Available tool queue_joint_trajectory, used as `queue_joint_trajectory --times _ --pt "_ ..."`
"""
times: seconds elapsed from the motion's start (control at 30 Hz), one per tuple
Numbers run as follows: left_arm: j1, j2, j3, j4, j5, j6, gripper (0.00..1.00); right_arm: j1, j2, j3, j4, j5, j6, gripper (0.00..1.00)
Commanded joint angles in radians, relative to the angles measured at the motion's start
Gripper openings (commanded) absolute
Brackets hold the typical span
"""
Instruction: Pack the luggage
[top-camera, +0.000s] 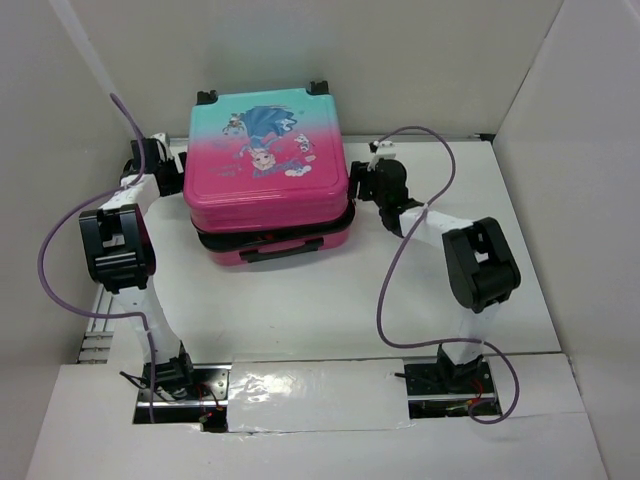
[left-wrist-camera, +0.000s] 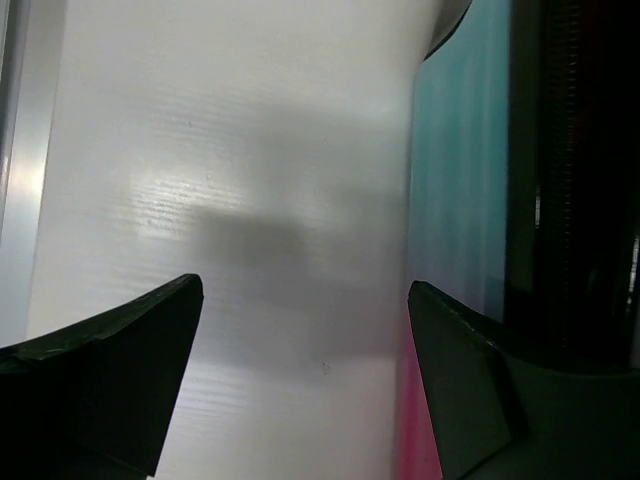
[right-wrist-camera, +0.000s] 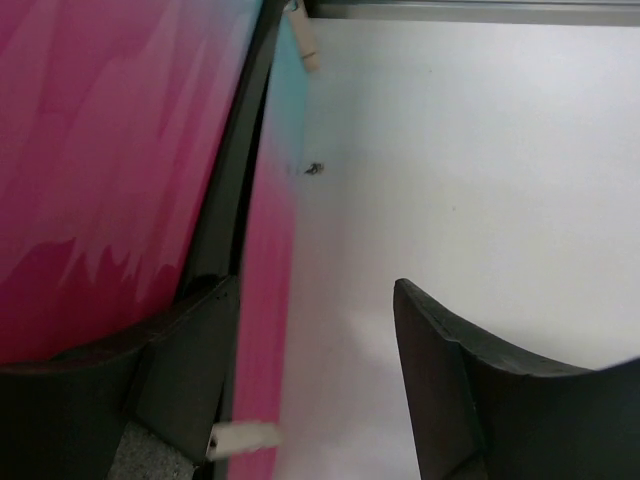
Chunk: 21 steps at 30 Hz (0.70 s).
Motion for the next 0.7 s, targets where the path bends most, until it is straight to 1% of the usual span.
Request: queue_joint_trajectory --times 0.0,0.1,0.17,0.23,0.37,0.5,0.6,0.67 --pt "-0.147 0.009 0.053 0.077 0.249 0.064 0.96 0.142 -0.054 -0.122 -0.008 -0.115 -0.053 0.71" --pt "-0.156 0.000 0.016 0.117 0.301 0.084 0.96 0.180 -0.096 -0.182 0.001 -0.127 -0.053 0.70" --pt "-0.168 0.000 0.016 0.126 0.334 0.105 0.96 0.218 -0.125 -0.242 0.013 -0.127 -0.042 0.69" --pt "-0.181 0.000 0.016 0.135 0.358 0.125 0.96 0.247 -0.145 -0.268 0.024 -0.136 -0.042 0.69" --pt "-0.231 0.012 0.079 0.126 0.381 0.164 0.96 0.324 -0.183 -0.311 0.044 -0.136 -0.020 0.69" --pt "-0.268 0.059 0.151 0.094 0.399 0.190 0.96 0.390 -0.194 -0.345 0.053 -0.136 0.010 0.66" --pt "-0.293 0.070 0.174 0.085 0.378 0.190 0.96 0.433 -0.231 -0.345 0.012 -0.074 0.020 0.66" --pt "-0.293 0.060 0.148 0.094 0.347 0.190 0.96 0.444 -0.266 -0.334 -0.086 0.017 0.035 0.68"
